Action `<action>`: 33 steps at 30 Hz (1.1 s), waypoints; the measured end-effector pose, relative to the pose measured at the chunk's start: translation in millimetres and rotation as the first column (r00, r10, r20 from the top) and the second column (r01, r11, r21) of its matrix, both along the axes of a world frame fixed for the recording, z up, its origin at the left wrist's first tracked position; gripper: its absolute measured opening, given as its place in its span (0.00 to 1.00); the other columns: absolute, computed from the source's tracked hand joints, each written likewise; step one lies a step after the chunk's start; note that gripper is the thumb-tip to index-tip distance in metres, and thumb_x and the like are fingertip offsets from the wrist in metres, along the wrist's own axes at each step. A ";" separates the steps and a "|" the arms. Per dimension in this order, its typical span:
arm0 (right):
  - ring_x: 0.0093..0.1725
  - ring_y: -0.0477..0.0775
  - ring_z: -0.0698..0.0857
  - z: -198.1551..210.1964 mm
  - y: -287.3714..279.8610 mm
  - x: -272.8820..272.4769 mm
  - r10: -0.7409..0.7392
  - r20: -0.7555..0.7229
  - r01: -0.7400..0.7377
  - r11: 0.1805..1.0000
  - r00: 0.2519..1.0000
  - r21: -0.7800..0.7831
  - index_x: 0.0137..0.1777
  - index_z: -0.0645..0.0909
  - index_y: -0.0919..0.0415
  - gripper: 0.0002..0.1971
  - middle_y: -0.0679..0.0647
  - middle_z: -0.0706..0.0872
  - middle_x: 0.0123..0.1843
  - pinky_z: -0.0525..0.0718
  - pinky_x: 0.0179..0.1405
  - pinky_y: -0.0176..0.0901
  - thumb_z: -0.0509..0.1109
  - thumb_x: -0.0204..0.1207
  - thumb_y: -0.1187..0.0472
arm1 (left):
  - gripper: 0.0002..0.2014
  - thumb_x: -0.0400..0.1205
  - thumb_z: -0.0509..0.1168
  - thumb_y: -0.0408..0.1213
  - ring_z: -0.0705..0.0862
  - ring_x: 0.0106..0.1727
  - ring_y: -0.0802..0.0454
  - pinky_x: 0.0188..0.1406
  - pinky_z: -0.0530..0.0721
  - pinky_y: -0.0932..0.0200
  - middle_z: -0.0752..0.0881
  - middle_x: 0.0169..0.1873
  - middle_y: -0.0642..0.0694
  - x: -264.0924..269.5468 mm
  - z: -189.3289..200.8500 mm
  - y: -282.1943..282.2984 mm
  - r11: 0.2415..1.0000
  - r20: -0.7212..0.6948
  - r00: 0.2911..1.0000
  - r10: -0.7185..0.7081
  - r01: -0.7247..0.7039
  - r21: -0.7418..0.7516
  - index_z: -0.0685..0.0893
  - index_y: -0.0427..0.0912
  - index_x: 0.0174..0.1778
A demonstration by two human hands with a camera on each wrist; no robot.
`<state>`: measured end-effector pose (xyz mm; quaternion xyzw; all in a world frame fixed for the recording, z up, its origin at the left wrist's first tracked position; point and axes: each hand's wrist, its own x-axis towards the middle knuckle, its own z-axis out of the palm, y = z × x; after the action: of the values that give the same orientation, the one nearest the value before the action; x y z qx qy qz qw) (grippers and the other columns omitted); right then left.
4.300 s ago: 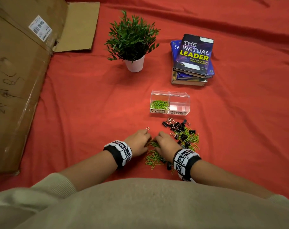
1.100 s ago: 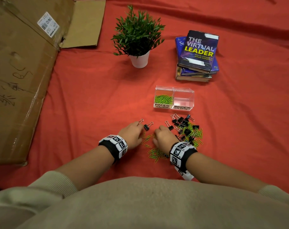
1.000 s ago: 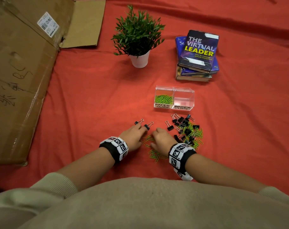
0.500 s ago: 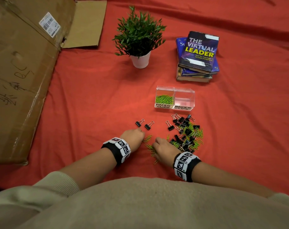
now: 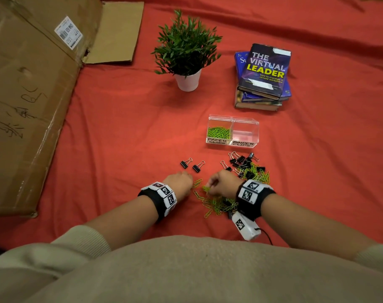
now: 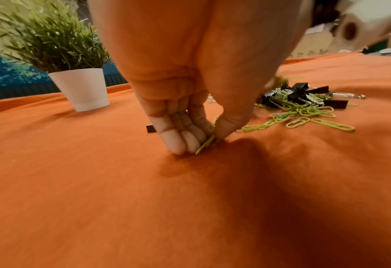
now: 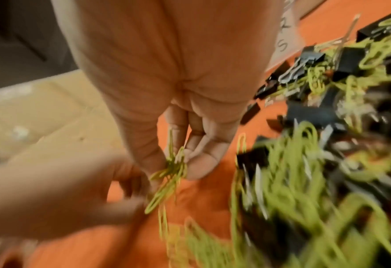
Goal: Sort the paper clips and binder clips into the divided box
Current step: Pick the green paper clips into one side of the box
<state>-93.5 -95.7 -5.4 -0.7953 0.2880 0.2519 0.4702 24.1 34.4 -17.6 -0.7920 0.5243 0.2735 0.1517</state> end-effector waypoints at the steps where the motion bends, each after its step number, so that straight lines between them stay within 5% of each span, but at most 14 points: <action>1: 0.35 0.49 0.85 7.5 -9.5 4.4 -0.039 0.005 0.039 0.999 0.999 0.028 0.45 0.85 0.64 0.05 0.56 0.89 0.39 0.87 0.41 0.44 0.76 0.70 0.65 | 0.15 0.82 0.57 0.32 0.80 0.64 0.36 0.57 0.80 0.44 0.79 0.63 0.35 0.2 -1.5 0.7 1.000 -0.004 1.000 -0.006 0.006 0.003 0.74 0.33 0.65; 6: 0.34 0.49 0.85 48.1 -67.2 36.0 -0.199 0.134 0.196 0.980 0.971 0.037 0.43 0.85 0.62 0.03 0.58 0.89 0.40 0.85 0.35 0.42 0.75 0.72 0.64 | 0.14 0.83 0.55 0.31 0.81 0.62 0.35 0.57 0.80 0.43 0.79 0.62 0.34 3.0 -6.2 4.4 1.000 -0.043 0.999 -0.014 0.014 0.003 0.74 0.33 0.64; 10: 0.21 0.38 0.80 59.5 -106.9 71.9 -0.208 0.268 0.248 0.960 0.941 -0.127 0.35 0.82 0.59 0.07 0.52 0.85 0.30 0.81 0.28 0.33 0.77 0.69 0.68 | 0.13 0.84 0.55 0.32 0.81 0.63 0.35 0.60 0.78 0.46 0.79 0.62 0.34 8.6 -9.2 8.0 0.995 -0.167 0.982 0.093 -0.099 -0.029 0.75 0.33 0.63; 15: 0.41 0.56 0.83 34.5 -111.6 96.3 -0.079 0.306 0.216 0.868 0.949 -0.447 0.45 0.85 0.66 0.05 0.59 0.87 0.42 0.83 0.46 0.47 0.72 0.71 0.66 | 0.09 0.84 0.57 0.34 0.80 0.62 0.40 0.59 0.76 0.53 0.81 0.60 0.37 16.0 -4.4 2.6 0.945 -0.321 0.913 0.252 -0.303 -0.122 0.78 0.37 0.58; 20: 0.59 0.62 0.81 15.9 -102.1 86.9 0.127 0.210 0.012 0.830 0.969 -0.558 0.58 0.82 0.67 0.12 0.63 0.82 0.58 0.77 0.61 0.46 0.69 0.75 0.66 | 0.09 0.84 0.58 0.32 0.81 0.62 0.39 0.55 0.76 0.55 0.83 0.59 0.36 31.9 20.5 -31.8 0.900 -0.335 0.900 0.279 -0.366 -0.236 0.79 0.34 0.56; 26: 0.54 0.59 0.82 25.9 -92.2 48.9 0.074 0.362 0.137 0.841 0.929 -0.524 0.52 0.84 0.64 0.09 0.60 0.83 0.53 0.78 0.58 0.46 0.67 0.73 0.67 | 0.08 0.83 0.59 0.31 0.81 0.58 0.37 0.54 0.77 0.51 0.84 0.56 0.33 49.7 47.6 -99.8 0.867 -0.311 0.921 0.234 -0.342 -0.363 0.81 0.33 0.54; 33: 0.58 0.59 0.82 14.1 -31.5 -10.4 0.370 0.073 -0.310 0.858 0.926 -0.410 0.53 0.85 0.64 0.11 0.59 0.84 0.55 0.81 0.60 0.51 0.63 0.76 0.65 | 0.12 0.81 0.59 0.27 0.81 0.62 0.35 0.60 0.78 0.47 0.82 0.60 0.33 50.0 45.3 -154.8 0.921 -0.156 0.978 0.136 -0.183 -0.343 0.79 0.32 0.60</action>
<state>-103.9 -127.2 8.8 -0.9278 0.1511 0.2082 0.2702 74.0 -120.4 27.7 -0.8270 0.5076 0.2365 -0.0511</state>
